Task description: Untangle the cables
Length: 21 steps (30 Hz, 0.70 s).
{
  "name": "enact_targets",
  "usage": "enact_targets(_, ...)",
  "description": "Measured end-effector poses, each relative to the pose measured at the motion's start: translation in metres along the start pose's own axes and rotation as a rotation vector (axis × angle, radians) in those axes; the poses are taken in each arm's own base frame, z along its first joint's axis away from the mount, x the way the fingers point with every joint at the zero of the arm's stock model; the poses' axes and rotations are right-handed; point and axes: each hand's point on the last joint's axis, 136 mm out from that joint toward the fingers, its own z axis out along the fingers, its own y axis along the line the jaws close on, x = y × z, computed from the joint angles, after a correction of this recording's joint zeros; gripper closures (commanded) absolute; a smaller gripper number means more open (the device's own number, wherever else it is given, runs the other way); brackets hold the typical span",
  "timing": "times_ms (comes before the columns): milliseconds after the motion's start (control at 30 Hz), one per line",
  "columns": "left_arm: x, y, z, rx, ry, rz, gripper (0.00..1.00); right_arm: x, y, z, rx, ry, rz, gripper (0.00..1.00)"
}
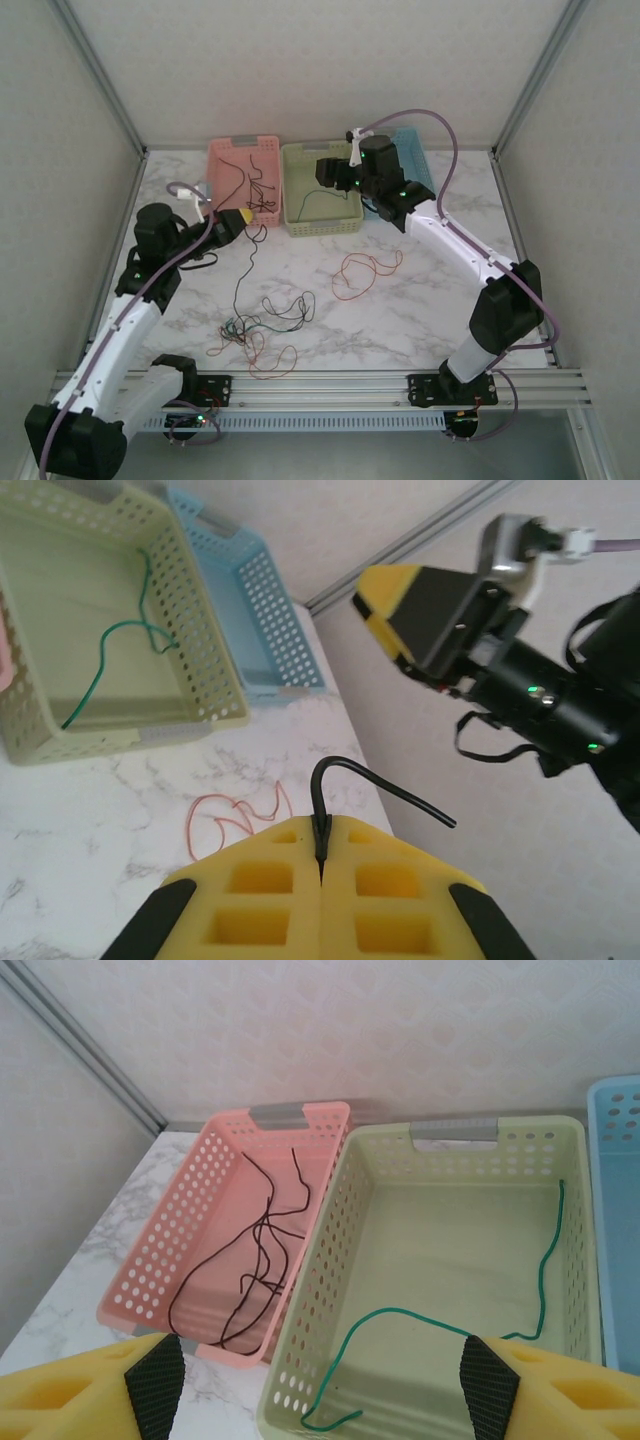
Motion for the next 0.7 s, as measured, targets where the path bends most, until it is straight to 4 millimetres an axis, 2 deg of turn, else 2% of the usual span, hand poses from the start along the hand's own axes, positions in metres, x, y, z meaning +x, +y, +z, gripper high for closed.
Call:
enact_targets(167, -0.002, -0.018, -0.009, 0.042, -0.024, 0.058, 1.0, 0.007, -0.002, -0.001, 0.012, 0.037, 0.0, 0.24)
enact_targets(400, 0.0, -0.032, -0.018, 0.068, -0.038, 0.117, 1.0, 0.017, -0.007, -0.005, 0.032, 0.081, -0.002, 0.24)
enact_targets(600, 0.003, -0.052, -0.034, 0.118, -0.074, 0.19, 1.0, 0.009, -0.004, -0.016, 0.029, 0.059, -0.003, 0.25)
enact_targets(700, 0.006, -0.056, -0.039, 0.134, -0.086, 0.21, 1.0, 0.005, -0.003, -0.021, 0.027, 0.046, -0.003, 0.25)
